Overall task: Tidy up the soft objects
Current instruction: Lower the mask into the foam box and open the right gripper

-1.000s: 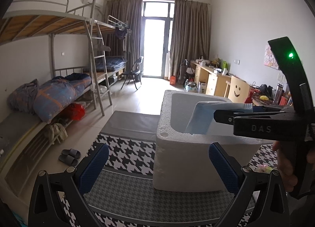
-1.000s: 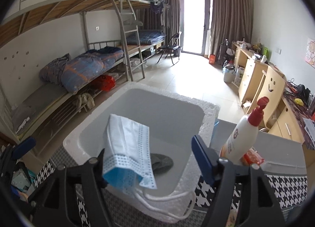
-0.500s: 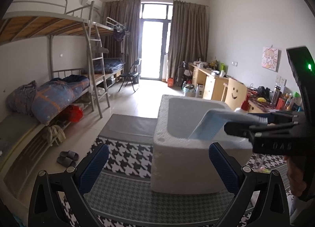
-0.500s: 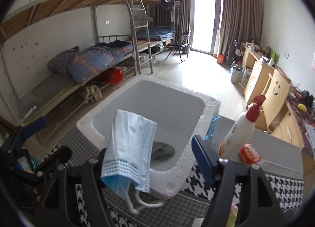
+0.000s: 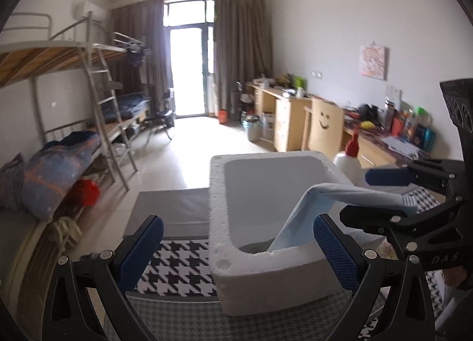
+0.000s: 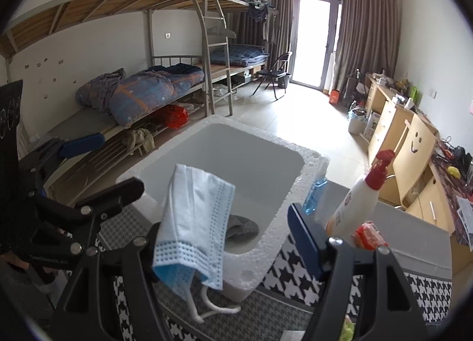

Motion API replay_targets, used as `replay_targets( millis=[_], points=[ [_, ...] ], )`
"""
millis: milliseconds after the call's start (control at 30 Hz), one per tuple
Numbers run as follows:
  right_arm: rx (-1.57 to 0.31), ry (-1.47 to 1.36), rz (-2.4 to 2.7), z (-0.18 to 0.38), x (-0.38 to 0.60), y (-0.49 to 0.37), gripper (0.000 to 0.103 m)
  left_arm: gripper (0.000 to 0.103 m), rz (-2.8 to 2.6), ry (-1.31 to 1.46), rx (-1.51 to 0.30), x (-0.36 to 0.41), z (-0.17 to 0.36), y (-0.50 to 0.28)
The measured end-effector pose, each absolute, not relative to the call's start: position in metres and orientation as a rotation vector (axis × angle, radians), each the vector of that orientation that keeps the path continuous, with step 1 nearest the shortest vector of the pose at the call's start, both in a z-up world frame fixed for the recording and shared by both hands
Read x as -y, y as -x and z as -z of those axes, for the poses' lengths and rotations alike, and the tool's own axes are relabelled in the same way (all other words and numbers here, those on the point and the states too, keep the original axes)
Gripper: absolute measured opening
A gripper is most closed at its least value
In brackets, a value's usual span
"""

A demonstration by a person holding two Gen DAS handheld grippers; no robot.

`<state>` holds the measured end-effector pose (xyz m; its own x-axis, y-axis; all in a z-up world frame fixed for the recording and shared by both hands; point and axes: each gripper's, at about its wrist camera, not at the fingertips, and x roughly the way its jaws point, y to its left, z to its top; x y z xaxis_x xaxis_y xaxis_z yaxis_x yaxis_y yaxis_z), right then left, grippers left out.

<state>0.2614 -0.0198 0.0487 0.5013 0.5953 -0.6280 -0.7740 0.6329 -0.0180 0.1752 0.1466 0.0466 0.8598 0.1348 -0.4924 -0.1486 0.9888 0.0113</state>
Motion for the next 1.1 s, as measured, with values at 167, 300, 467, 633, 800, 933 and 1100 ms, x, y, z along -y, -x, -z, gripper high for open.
replay_targets(
  millis=[167, 300, 467, 633, 800, 933, 1100],
  points=[
    [-0.627, 0.322, -0.880, -0.047, 0.024, -0.266, 0.075, 0.102, -0.075, -0.008, -0.534, -0.151, -0.040, -0.182],
    [-0.631, 0.337, -0.914, -0.044, 0.023, -0.270, 0.075, 0.102, -0.021, -0.009, -0.538, -0.148, -0.038, -0.191],
    [-0.637, 0.343, -0.956, -0.043, 0.023, -0.274, 0.075, 0.102, -0.054, -0.043, -0.542, -0.144, -0.040, -0.203],
    [-0.631, 0.334, -0.967, -0.045, 0.022, -0.275, 0.075, 0.102, -0.165, -0.019, -0.544, -0.151, -0.043, -0.208],
    [-0.633, 0.266, -0.951, -0.051, 0.025, -0.283, 0.075, 0.102, -0.176, 0.018, -0.520, -0.158, -0.049, -0.198],
    [-0.634, 0.202, -0.926, -0.059, 0.024, -0.289, 0.075, 0.102, -0.182, 0.005, -0.509, -0.153, -0.050, -0.192],
    [-0.612, 0.152, -0.904, -0.068, 0.025, -0.287, 0.075, 0.102, -0.195, 0.017, -0.491, -0.147, -0.054, -0.188]
  ],
)
